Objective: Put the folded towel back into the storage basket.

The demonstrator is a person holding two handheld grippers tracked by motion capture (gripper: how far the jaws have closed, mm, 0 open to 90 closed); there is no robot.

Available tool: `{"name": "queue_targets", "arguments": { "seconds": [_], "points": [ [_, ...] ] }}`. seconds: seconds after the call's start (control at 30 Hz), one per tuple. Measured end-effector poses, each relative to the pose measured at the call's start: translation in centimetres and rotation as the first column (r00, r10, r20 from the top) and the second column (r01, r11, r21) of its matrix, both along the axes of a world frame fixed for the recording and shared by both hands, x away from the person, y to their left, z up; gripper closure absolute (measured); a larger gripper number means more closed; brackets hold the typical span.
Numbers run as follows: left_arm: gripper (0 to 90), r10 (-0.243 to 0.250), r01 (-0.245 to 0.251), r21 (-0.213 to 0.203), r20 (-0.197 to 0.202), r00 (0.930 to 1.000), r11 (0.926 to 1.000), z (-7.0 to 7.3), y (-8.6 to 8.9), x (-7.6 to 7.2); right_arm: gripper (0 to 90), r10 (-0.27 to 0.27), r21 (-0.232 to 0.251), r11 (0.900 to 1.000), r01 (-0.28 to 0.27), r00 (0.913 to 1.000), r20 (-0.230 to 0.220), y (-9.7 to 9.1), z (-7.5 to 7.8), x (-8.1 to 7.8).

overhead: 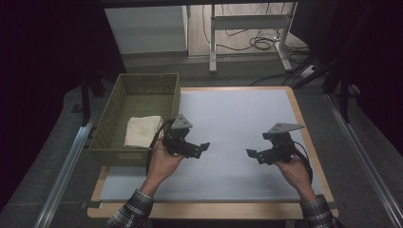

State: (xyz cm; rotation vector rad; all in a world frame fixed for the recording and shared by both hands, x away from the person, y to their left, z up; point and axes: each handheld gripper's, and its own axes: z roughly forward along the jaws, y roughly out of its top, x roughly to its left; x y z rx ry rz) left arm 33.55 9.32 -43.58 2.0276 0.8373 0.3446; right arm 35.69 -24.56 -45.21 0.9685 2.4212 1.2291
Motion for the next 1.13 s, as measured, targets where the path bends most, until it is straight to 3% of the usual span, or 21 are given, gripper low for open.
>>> {"name": "queue_targets", "arguments": {
  "seconds": [0.43,0.7,0.83,0.97,1.03,1.13],
  "points": [
    [0.1,-0.062,0.063,0.012,-0.037,0.9974,0.9979,-5.6,-2.5,-2.3,3.2,-0.046,-0.028,0.9985,0.046,0.9989,-0.006,-3.1,-2.9,-1.8],
    [0.3,-0.027,0.031,0.073,-0.057,0.998,0.9968,-9.0,-2.1,-2.8,3.2,-0.064,-0.071,0.9955,0.062,0.9977,-0.024,-4.0,-5.5,-2.2],
    [0.4,-0.002,0.012,0.115,-0.086,0.9963,0.9933,-10.8,-1.7,-2.8,3.2,-0.071,-0.095,0.9932,0.067,0.9968,-0.038,-4.0,-6.5,-2.1],
    [0.8,0.001,0.014,0.14,-0.104,0.9945,0.99,-11.0,-1.9,-2.7,3.1,-0.087,-0.13,0.9884,0.079,0.9947,-0.055,-3.9,-7.5,-1.9],
    [0.2,0.003,0.015,0.17,-0.107,0.9942,0.9853,-11.0,-2.2,-2.7,3.2,-0.093,-0.13,0.9876,0.088,0.9949,-0.038,-3.9,-7.8,-2.1],
    [0.3,0.004,0.014,0.166,-0.107,0.9943,0.986,-11.1,-2.2,-2.7,3.5,-0.094,-0.155,0.9839,0.09,0.9953,-0.022,-3.7,-7.9,-2.2]
  ]
}}
